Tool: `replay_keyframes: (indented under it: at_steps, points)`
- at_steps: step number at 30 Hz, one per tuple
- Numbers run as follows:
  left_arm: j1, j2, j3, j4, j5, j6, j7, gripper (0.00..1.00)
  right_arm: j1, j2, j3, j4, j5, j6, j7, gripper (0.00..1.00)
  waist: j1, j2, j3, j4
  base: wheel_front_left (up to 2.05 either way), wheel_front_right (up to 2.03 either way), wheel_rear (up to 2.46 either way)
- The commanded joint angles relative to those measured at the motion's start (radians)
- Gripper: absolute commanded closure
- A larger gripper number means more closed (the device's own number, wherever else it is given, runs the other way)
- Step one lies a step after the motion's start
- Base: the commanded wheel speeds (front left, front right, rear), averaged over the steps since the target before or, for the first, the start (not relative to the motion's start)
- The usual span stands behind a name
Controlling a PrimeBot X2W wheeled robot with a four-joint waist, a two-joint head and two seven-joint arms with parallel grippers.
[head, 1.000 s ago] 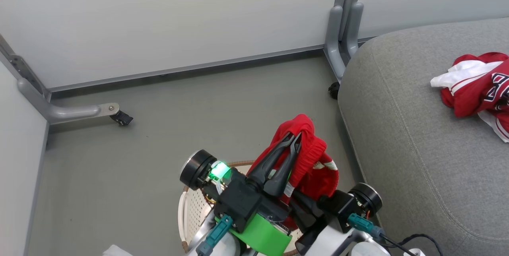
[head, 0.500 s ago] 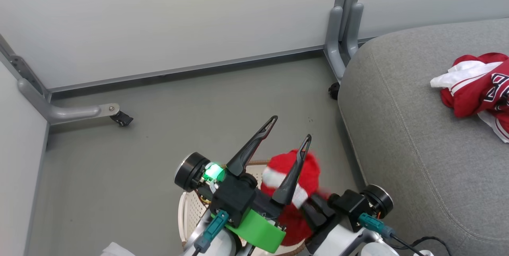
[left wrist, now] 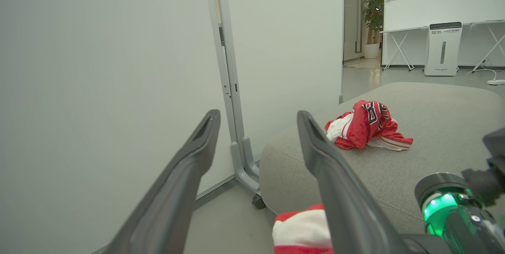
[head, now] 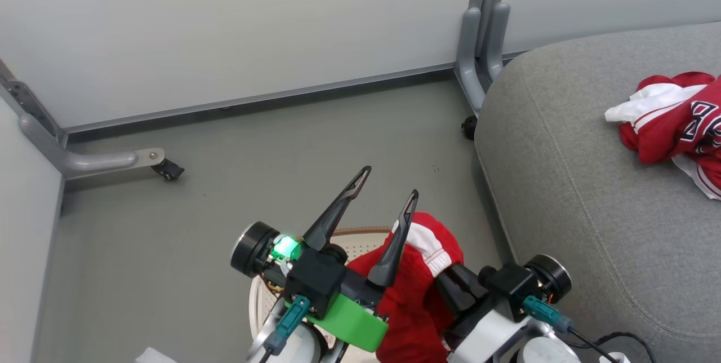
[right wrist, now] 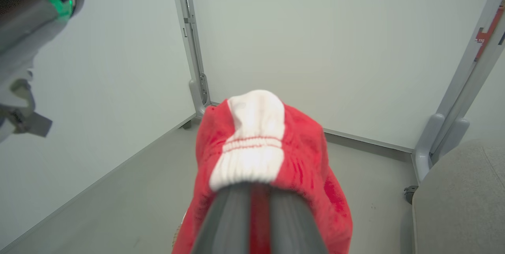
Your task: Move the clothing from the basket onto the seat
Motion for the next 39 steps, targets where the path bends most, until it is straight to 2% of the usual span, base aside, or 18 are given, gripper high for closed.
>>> replay_keyframes:
  at_steps: [1,12,26,33,37,39]
  points:
    - [0.018,0.001,0.013,0.003,0.010,-0.002,-0.001,0.00,0.009,-0.004,-0.009,-0.010,-0.007,-0.001,-0.002,1.00,0.0000,-0.0001,0.003,-0.007,0.00,0.00,0.00]
    - [0.091,0.027,0.125,-0.070,0.053,-0.032,-0.001,0.00,-0.014,-0.002,-0.133,-0.128,-0.049,-0.001,-0.002,1.00,0.0000,-0.0001,0.094,-0.118,0.00,0.00,0.00]
    - [0.104,0.092,0.177,-0.062,0.106,-0.074,-0.001,0.00,-0.045,0.030,-0.278,-0.306,-0.073,-0.001,-0.002,1.00,0.0000,-0.0001,0.252,-0.341,0.00,0.00,0.00]
    - [0.052,0.109,0.144,-0.067,0.130,-0.095,-0.001,0.00,-0.107,0.035,-0.394,-0.374,-0.088,-0.001,-0.002,1.00,0.0000,-0.0001,0.349,-0.372,0.00,0.00,0.00]
    - [0.019,0.121,0.128,-0.070,0.134,-0.103,-0.001,0.00,-0.196,0.038,-0.521,-0.399,-0.077,-0.001,-0.002,1.00,0.0000,-0.0001,0.420,-0.354,0.00,0.00,0.00]
    - [0.004,0.126,0.121,-0.069,0.132,-0.104,-0.001,0.00,-0.252,0.009,-0.574,-0.404,-0.067,-0.001,-0.002,1.00,0.0000,-0.0001,0.459,-0.333,0.00,0.00,0.00]
